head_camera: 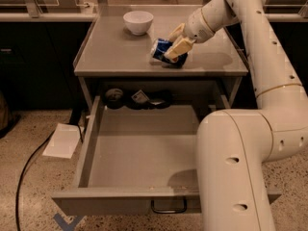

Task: Pick pepsi can from top drawer and place on counter

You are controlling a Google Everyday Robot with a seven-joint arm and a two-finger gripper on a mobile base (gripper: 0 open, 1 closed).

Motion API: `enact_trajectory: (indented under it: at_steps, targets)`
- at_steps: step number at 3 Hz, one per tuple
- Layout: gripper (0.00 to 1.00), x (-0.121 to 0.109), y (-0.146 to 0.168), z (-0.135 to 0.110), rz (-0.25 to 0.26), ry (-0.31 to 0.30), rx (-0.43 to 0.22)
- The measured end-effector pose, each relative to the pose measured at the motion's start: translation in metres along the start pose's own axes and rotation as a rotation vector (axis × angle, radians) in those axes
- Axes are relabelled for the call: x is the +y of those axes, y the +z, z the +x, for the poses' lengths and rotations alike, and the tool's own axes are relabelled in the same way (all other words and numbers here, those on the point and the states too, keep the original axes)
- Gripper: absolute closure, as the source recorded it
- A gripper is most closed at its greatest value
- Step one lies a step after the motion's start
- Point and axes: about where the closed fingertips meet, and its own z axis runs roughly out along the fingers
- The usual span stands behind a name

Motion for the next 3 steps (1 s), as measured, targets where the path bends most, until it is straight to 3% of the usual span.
enact_trajectory:
  at_steps: [1, 2, 3]
  targets:
    - [0.12, 0.0, 0.0, 0.0, 0.0, 0.0, 0.0]
    - [0.0, 0.0, 0.0, 0.0, 0.0, 0.0, 0.0]
    - [0.0, 0.0, 0.0, 0.0, 0.0, 0.0, 0.0]
